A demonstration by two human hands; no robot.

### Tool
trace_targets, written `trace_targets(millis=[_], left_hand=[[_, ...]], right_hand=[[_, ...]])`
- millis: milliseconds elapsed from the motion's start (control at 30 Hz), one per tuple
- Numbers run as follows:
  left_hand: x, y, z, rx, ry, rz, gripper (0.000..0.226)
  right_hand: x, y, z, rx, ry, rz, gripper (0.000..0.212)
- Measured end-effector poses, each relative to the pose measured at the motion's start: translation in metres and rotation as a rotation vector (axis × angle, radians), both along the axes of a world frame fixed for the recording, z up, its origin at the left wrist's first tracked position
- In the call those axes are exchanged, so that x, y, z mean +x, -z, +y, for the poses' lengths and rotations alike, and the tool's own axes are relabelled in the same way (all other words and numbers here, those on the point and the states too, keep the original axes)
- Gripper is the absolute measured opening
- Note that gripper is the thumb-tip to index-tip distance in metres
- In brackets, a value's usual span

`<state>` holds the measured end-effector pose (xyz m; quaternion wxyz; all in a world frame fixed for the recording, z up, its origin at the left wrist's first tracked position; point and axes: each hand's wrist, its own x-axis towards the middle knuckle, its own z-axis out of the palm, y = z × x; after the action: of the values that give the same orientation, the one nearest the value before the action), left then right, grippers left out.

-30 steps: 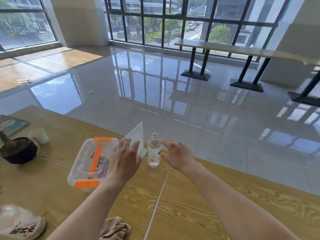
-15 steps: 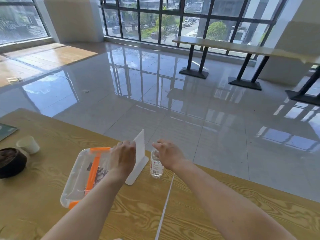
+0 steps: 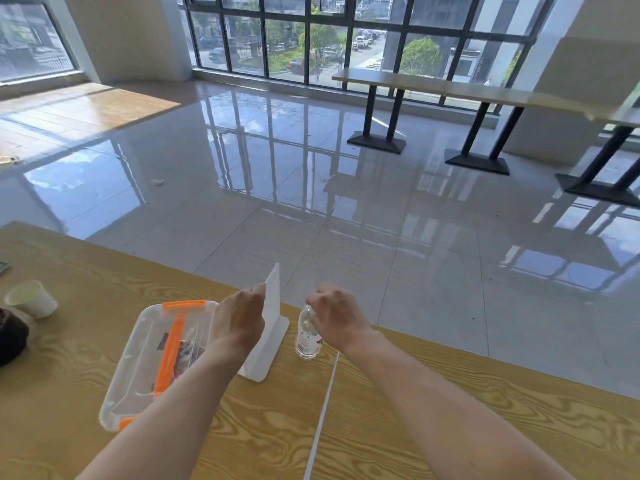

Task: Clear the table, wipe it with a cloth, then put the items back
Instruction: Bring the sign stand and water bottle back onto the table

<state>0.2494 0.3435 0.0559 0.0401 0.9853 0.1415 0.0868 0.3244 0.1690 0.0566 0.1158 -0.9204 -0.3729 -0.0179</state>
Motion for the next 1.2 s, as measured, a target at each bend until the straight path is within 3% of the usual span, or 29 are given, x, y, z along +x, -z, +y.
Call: trace_targets(millis=[167,733,1200], left_hand=[[-0.006,-0.007,-0.013,-0.015,0.018,-0.045,0.025],[-0.029,-0.020,-0.133,-0.103,0.290,-0.104,0.029],[-0.046,-0.024,-0.281,-0.100,0.570,-0.094,0.030]], right_hand=[[-0.012,-0.003,-0.031,0.044,0.072,0.018,0.005],[-0.084,-0.033,-0.184,0.127,0.383,-0.017,0.009],[-0.160,-0.045,-0.338,0.171,0.690,-0.057,0.022]])
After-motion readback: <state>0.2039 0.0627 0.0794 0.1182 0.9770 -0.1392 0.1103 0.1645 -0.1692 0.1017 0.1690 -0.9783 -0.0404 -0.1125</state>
